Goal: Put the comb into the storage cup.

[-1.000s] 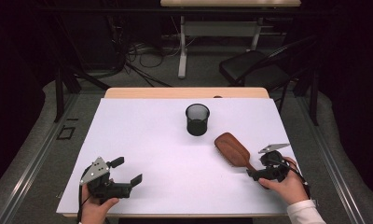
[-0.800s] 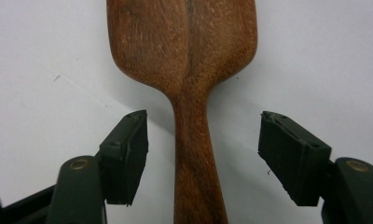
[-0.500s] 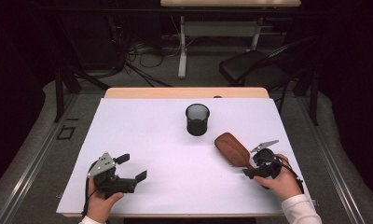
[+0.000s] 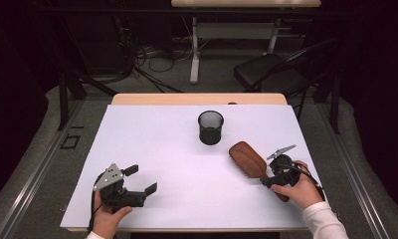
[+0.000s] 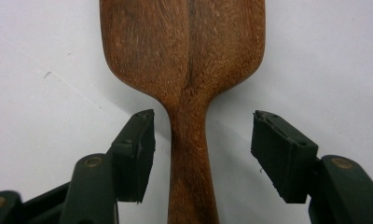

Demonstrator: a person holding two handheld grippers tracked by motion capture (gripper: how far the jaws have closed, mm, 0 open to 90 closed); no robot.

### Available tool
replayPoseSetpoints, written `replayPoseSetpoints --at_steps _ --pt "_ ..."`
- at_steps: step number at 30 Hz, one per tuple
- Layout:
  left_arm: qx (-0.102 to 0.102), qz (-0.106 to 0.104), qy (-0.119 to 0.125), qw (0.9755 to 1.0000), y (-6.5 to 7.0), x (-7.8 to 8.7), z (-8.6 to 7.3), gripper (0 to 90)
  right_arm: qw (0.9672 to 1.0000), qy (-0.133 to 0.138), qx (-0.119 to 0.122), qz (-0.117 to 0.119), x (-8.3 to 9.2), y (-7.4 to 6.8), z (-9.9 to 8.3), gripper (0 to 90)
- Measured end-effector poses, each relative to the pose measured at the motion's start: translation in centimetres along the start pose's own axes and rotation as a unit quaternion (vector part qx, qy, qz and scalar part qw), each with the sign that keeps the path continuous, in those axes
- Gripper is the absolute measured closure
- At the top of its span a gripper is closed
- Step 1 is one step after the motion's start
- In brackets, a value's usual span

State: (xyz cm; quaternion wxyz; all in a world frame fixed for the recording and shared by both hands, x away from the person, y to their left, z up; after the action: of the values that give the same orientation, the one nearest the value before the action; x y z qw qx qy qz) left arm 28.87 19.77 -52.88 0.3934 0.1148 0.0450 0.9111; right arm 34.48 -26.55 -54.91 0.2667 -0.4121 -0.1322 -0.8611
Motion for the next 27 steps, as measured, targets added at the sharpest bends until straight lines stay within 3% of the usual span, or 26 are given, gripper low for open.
replayPoseSetpoints --at_steps 11,27 --pt "-0.001 0.000 -0.001 1.0000 0.0 0.0 0.0 3.0 0.9999 -0.009 0.000 0.006 0.0 0.1 0.3 44.3" --pt "-0.003 0.010 -0.004 0.9999 0.0 0.4 -0.1 3.0 0.9992 -0.028 0.026 0.014 -1.0 -0.1 0.5 51.9"
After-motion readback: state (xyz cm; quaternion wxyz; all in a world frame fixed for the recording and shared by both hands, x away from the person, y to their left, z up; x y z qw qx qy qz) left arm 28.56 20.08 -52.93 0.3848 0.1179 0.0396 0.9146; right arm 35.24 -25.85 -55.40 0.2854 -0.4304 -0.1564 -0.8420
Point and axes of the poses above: each handheld gripper's, and its own axes: x roughly backward along the jaws, z roughly out of its top, y roughly to its right, the point moved 3 cm from there along -x, roughly forward along the jaws, and after that the axes turned 12 degrees about y, right-handed, at the moved point
